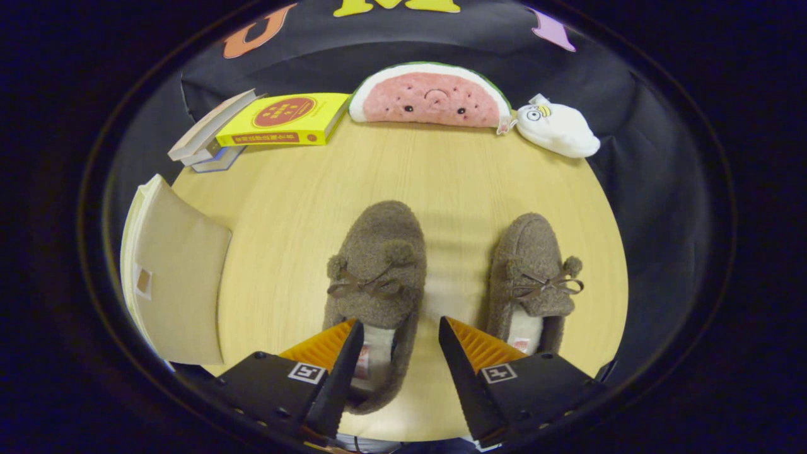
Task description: Open the storage box then place both shoes into the box .Put the left shoe in first, then the right shoe, with the right side of both shoes facing outward in a uniform manner.
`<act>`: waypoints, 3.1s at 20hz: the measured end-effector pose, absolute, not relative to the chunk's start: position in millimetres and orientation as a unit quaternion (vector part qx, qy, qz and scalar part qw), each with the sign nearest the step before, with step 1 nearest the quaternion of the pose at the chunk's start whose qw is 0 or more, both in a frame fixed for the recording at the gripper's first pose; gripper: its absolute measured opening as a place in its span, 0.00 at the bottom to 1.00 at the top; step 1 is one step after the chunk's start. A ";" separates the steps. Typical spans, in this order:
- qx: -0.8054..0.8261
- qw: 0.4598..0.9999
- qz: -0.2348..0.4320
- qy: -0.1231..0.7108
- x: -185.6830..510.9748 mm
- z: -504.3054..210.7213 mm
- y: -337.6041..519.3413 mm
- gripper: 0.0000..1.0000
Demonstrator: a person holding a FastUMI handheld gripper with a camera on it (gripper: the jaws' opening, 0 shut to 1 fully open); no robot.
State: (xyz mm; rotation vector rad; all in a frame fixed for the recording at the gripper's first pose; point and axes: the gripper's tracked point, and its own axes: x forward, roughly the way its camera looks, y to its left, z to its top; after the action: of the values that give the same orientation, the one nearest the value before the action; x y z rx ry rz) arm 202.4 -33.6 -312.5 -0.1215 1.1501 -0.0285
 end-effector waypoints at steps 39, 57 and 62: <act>0.122 0.846 0.124 0.505 144.0 -156.1 286.0 0.00; 0.084 0.824 0.065 0.556 143.9 -285.0 368.5 0.05; 0.088 0.828 0.101 0.545 142.6 -280.8 376.4 0.10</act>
State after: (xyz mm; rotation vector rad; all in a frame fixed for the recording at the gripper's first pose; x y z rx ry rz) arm 142.6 376.4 -280.8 0.1871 1.1567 0.2145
